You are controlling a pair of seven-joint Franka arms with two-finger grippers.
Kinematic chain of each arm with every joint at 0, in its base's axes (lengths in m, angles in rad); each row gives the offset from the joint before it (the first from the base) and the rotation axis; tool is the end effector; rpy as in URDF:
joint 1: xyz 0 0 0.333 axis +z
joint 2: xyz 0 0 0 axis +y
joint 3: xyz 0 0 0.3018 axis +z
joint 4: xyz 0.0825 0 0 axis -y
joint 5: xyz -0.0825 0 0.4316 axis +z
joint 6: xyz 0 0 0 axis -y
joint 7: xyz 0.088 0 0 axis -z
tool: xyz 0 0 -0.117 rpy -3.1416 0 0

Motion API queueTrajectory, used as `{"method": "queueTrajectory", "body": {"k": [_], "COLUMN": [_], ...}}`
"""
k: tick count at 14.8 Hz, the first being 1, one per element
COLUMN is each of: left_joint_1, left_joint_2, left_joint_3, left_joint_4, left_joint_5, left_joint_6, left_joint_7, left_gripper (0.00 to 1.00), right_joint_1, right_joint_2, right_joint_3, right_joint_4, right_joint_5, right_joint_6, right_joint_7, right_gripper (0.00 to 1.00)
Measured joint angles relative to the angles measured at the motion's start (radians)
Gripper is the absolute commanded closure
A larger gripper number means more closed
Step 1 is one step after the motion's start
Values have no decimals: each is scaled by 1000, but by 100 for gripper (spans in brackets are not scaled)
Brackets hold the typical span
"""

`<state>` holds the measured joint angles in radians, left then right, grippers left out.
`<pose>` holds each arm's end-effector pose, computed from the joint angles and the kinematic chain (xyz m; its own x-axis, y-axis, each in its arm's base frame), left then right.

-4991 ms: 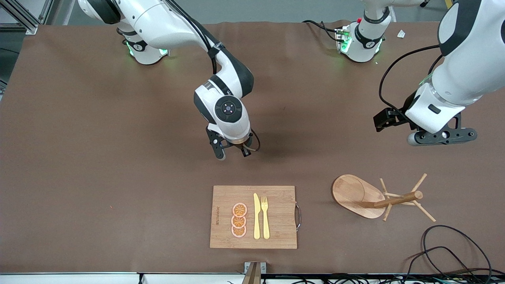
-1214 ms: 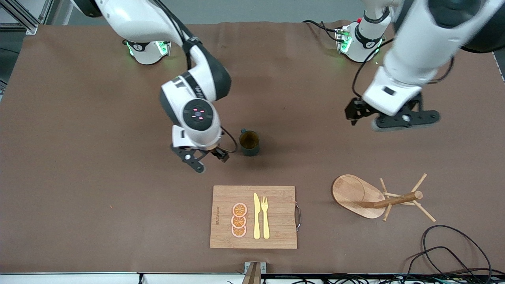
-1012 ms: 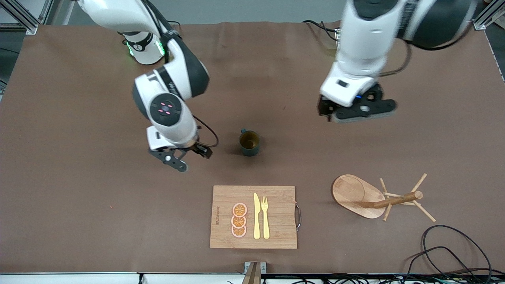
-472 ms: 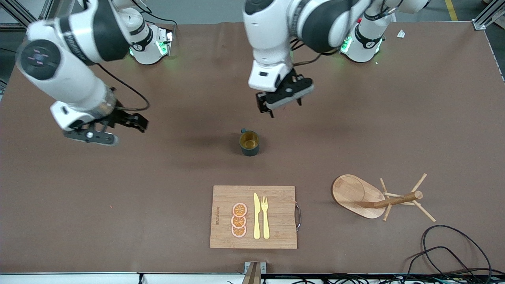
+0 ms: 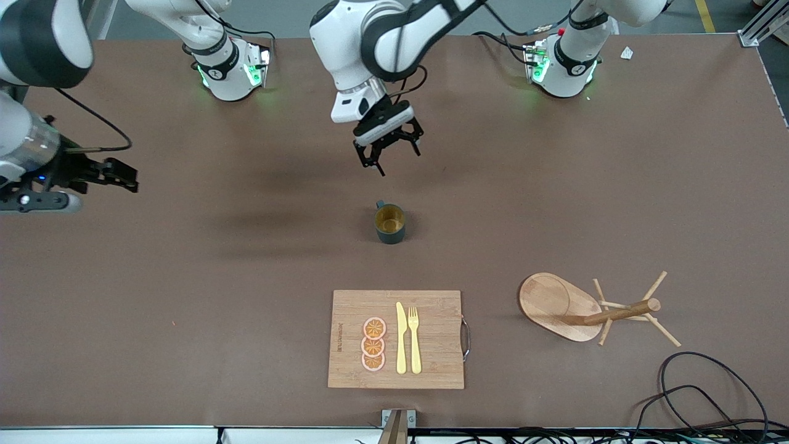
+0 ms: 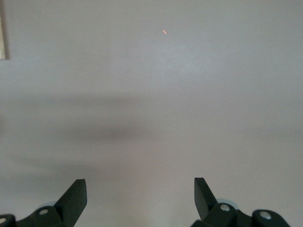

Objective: Pass cup and hang on rack
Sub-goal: 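Lower the left gripper and grasp the mug handle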

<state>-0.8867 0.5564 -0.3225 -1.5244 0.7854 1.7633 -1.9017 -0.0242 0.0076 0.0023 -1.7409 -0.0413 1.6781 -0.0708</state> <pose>0.3399 -0.6246 0.2988 0.7569 0.3157 0.5722 0.4656 -0.8749 -0.1332 0.6035 -0.0176 0.5163 0.9959 0.0533 -0.0731 0.0560 -0.9978 0.0355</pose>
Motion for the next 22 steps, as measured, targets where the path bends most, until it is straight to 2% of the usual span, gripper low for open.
{"method": "queueTrajectory", "body": {"k": [3,7,10,13,16,22], "left_joint_1": [-73,-113,-116,-114,-108,-81], "left_joint_2": [85,159,205,253,281,329], "left_joint_3": [0,0,1,4,6,20], "left_joint_4": [-38,-92,-103,-105,-106,-107], "left_joint_5": [155,342,502,633,712,825], "left_joint_6": [1,6,18,20,20,44], "left_joint_7": [-159,-340,-458,-487,-513,-584], "left_gripper": [0,0,0,0,0,0], "right_joint_1": [-61,-82,-79,-27,21,16], "right_joint_2": [-19,-69,-121,-169,-212,-253], "right_joint_3": [0,1,17,30,34,21], "right_joint_4": [-22,-108,-170,-205,-220,-191], "right_joint_5": [1,26,41,45,45,44], "right_joint_6": [12,101,119,118,91,57], "right_joint_7": [-104,-173,-167,-84,-20,-18], "right_gripper": [0,0,0,0,0,0]}}
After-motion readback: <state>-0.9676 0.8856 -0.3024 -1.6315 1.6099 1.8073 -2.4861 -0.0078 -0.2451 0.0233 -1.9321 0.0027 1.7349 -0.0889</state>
